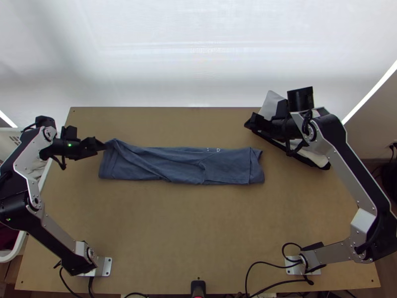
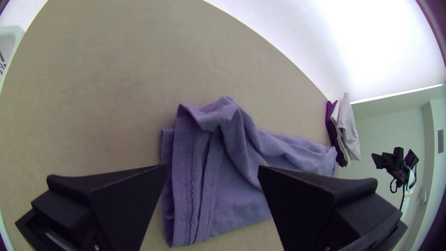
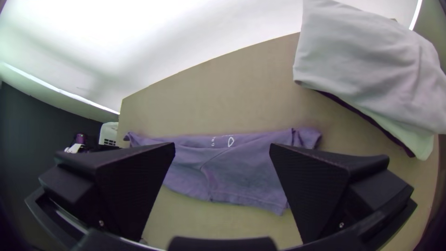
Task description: Fold the t-shirt
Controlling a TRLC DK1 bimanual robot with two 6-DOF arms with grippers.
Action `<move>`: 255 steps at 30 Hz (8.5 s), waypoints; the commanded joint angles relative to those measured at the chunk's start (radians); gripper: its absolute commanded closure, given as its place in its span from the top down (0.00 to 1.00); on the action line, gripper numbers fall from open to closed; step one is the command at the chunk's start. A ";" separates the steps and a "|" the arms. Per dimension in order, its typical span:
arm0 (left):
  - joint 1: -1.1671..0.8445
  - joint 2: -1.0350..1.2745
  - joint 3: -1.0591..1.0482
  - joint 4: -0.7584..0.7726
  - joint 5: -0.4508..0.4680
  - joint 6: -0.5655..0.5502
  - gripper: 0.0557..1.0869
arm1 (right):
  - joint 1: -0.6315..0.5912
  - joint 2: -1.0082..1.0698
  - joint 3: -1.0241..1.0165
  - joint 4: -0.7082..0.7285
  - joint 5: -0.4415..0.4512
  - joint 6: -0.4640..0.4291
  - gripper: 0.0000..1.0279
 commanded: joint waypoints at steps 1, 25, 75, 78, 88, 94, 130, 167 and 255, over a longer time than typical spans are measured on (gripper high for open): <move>0.019 -0.016 -0.058 -0.009 0.018 0.072 0.93 | -0.016 -0.016 0.032 -0.015 -0.029 0.038 0.93; -0.134 0.053 -0.173 0.193 -0.095 0.015 0.94 | -0.054 0.000 0.133 -0.059 -0.123 0.081 0.93; -0.338 -0.286 0.148 -0.063 -0.098 -0.226 0.04 | -0.085 -0.007 0.107 -0.061 -0.123 0.070 0.93; -0.416 -0.270 0.170 -0.063 -0.100 -0.267 0.04 | -0.089 -0.012 0.106 -0.062 -0.123 0.070 0.93; -0.620 -0.178 0.212 0.015 -0.120 -0.428 0.04 | -0.095 -0.013 0.104 -0.061 -0.123 0.073 0.93; -0.737 -0.131 0.225 0.070 -0.164 -0.479 0.04 | -0.095 -0.009 0.106 -0.055 -0.123 0.074 0.93; -1.018 0.221 0.501 0.084 -0.252 -0.531 0.09 | -0.078 -0.003 0.091 -0.049 -0.123 0.079 0.96; -0.858 0.023 0.637 -0.077 -0.259 -0.468 0.96 | 0.176 0.172 -0.353 0.218 -0.155 0.038 0.96; -0.739 -0.014 0.660 -0.072 -0.265 -0.445 0.96 | -0.275 0.448 0.742 0.149 -0.373 0.166 0.03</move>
